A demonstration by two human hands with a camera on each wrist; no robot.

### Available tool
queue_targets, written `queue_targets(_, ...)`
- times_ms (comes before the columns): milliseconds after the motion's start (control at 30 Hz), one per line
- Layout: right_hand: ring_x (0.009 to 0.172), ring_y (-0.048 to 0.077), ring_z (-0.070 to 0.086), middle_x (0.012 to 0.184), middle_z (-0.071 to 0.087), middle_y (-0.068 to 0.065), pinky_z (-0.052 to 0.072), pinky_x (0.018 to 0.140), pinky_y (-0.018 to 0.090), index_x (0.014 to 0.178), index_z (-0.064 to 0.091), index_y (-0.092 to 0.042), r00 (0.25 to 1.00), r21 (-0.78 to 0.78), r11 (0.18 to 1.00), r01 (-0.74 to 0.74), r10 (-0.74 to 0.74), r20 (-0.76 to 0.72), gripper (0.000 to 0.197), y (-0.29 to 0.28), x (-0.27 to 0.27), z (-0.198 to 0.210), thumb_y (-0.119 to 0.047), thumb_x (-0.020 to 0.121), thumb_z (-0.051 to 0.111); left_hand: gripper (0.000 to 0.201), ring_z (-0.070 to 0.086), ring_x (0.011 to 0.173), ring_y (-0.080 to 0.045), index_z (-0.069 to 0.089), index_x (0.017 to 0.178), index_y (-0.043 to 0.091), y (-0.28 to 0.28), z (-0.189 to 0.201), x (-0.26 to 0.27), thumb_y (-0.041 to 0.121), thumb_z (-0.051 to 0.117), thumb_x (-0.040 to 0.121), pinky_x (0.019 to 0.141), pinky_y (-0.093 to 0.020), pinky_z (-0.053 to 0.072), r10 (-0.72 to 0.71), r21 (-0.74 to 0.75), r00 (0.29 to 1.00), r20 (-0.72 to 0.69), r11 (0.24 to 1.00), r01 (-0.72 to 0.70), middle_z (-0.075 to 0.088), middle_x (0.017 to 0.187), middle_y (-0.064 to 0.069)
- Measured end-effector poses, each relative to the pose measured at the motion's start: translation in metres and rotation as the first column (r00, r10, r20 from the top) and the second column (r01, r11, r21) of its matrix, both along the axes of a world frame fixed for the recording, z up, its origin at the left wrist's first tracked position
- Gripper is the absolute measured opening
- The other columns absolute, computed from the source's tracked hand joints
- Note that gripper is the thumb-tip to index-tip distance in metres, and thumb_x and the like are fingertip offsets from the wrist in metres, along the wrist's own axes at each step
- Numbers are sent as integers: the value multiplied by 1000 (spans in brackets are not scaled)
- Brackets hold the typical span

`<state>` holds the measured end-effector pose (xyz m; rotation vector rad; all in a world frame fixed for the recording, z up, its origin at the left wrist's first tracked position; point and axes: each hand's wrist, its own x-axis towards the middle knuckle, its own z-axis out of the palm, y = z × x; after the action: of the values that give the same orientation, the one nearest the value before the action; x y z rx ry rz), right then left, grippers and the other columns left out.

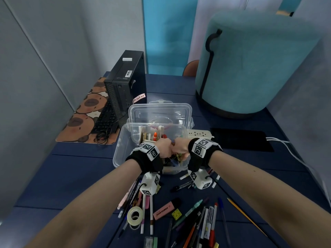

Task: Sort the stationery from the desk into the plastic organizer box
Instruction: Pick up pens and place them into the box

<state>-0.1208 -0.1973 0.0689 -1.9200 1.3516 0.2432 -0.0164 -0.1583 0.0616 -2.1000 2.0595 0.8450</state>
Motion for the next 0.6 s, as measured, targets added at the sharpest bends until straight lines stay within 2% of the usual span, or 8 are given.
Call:
queue_targets(167, 107, 39, 62, 119, 62, 26, 53, 90, 44, 124, 54, 6, 997, -2, 999, -49, 49, -64, 36, 0, 3, -6, -19, 99, 46, 30, 57, 113, -30, 60, 118, 1, 3, 3, 2, 16, 51, 94, 95, -34, 45, 3, -5, 999, -34, 1000, -4, 62, 120, -17)
queue_targets(233, 95, 37, 67, 114, 63, 27, 56, 83, 42, 126, 50, 5, 993, 19, 999, -46, 48, -106, 39, 2, 3, -7, -23, 101, 41, 28, 61, 108, -30, 63, 116, 2, 6, 3, 6, 14, 52, 93, 94, -34, 49, -7, -6, 996, -90, 1000, 6, 66, 115, -14)
queue_targets(300, 83, 31, 67, 108, 66, 22, 57, 78, 40, 123, 51, 1, 993, -1, 998, -58, 57, -105, 39, 2, 2, -13, -29, 101, 40, 25, 64, 103, -26, 68, 111, 8, 12, 6, 12, 13, 52, 92, 94, -33, 50, -17, -44, 988, -150, 999, 10, 69, 108, -9)
queue_targets(367, 89, 28, 64, 106, 66, 17, 55, 86, 40, 116, 60, 1, 997, -88, 994, -67, 62, -55, 32, 7, -3, -14, -18, 98, 43, 23, 63, 100, -18, 71, 108, 14, 23, 12, 20, 17, 54, 92, 97, -29, 47, -20, -135, 979, -203, 991, -8, 70, 107, -2)
queue_targets(433, 98, 27, 63, 105, 66, 13, 51, 91, 39, 108, 66, -1, 998, -187, 981, -53, 60, 32, 28, 22, -11, -9, -7, 94, 42, 22, 62, 92, -11, 72, 107, 18, 39, 19, 29, 19, 56, 92, 89, -22, 48, -11, -240, 961, -277, 969, -58, 70, 106, 3)
queue_targets(500, 98, 23, 60, 106, 66, 7, 49, 92, 32, 106, 67, -8, 992, -258, 966, 2, 32, 125, 27, 44, -24, -8, -6, 93, 43, 19, 61, 85, -4, 71, 105, 19, 59, 23, 37, 19, 58, 91, 79, -16, 47, 7, -306, 939, -344, 945, -119, 70, 105, 6)
queue_targets(600, 99, 22, 61, 107, 67, 4, 48, 88, 29, 112, 64, -16, 976, -310, 951, -14, 81, 203, 28, 71, -41, -15, -9, 92, 46, 15, 61, 83, -8, 70, 97, 17, 90, 19, 45, 25, 59, 91, 78, -23, 50, 65, -361, 923, -379, 908, -212, 68, 93, 8)
